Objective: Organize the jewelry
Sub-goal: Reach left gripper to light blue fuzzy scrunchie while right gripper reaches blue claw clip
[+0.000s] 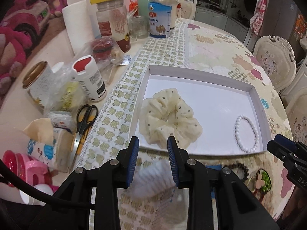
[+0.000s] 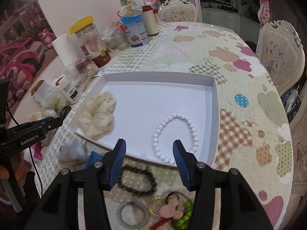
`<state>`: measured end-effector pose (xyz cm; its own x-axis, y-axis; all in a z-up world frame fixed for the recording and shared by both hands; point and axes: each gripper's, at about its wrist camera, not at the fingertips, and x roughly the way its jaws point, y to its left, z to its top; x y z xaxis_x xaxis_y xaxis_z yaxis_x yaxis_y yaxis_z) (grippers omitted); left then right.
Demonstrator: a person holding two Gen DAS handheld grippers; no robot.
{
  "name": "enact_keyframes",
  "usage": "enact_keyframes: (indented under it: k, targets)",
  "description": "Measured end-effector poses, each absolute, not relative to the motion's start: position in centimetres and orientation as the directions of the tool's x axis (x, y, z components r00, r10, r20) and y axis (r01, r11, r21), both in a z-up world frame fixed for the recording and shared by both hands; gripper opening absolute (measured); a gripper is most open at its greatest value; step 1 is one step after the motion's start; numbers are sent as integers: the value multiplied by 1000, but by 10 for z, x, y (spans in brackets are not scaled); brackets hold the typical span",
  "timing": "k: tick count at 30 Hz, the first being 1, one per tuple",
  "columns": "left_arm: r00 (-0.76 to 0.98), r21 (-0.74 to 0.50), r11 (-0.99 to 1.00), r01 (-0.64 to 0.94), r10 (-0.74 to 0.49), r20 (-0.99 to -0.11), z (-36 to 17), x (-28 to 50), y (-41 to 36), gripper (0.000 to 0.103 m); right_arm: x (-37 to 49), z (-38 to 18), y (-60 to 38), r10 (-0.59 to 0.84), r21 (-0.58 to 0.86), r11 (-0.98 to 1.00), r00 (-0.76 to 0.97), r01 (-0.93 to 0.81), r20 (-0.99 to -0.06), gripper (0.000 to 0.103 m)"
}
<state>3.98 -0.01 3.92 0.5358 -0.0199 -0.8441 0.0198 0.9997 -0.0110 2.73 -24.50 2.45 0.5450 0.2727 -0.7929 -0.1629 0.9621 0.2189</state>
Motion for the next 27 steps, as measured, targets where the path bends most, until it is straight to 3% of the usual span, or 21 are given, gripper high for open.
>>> enact_keyframes:
  k: [27]
  targets:
    - [595, 33, 999, -2, 27, -803, 62, -40, 15, 21, -47, 53, -206, 313, 206, 948, 572, -244, -758, 60]
